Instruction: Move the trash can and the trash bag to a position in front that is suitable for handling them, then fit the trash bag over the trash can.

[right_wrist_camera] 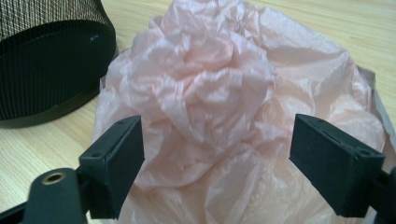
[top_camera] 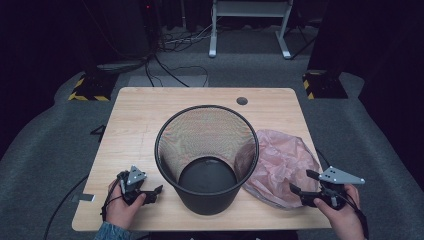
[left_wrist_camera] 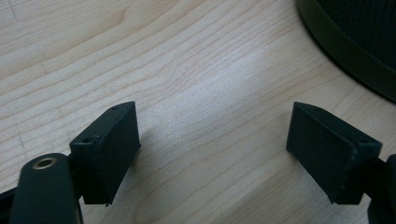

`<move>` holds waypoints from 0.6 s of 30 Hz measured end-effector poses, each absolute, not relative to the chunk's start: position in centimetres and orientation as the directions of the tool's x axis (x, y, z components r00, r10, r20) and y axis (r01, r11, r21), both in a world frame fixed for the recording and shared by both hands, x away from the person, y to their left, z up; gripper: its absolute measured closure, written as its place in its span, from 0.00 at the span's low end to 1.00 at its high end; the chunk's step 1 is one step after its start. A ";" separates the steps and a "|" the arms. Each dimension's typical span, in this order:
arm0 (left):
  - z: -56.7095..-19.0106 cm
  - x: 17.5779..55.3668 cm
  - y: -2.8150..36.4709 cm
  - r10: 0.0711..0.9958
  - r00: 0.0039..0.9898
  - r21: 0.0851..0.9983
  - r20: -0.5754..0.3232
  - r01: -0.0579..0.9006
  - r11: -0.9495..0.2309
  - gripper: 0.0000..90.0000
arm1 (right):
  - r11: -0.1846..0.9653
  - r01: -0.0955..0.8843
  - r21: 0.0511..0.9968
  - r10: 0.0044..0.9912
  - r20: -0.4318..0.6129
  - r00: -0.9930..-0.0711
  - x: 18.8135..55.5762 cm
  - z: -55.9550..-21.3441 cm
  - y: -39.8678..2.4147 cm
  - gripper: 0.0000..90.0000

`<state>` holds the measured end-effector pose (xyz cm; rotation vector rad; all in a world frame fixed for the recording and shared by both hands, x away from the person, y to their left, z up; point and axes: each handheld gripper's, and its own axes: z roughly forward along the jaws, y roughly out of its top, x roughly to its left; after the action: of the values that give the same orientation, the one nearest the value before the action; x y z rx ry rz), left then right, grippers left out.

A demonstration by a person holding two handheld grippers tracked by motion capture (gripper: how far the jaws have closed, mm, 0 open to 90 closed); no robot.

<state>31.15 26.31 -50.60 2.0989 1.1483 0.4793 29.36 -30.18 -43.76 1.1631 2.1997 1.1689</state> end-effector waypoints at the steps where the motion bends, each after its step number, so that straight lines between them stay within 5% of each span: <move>1: -50.6 31.1 26.3 0.841 0.541 0.718 -0.006 0.587 -0.373 0.19 | 0.308 0.489 0.816 0.814 0.040 -0.580 29.4 -43.8 -30.2 0.20; 18: -50.6 31.6 26.0 0.845 0.535 0.715 -0.009 0.595 -0.369 0.17 | 0.337 0.448 0.828 0.798 0.001 -0.603 32.4 -41.9 -28.6 0.17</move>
<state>31.56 26.02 -50.60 2.0980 1.1600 0.4762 32.39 -28.61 -41.87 1.0961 2.1998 1.1686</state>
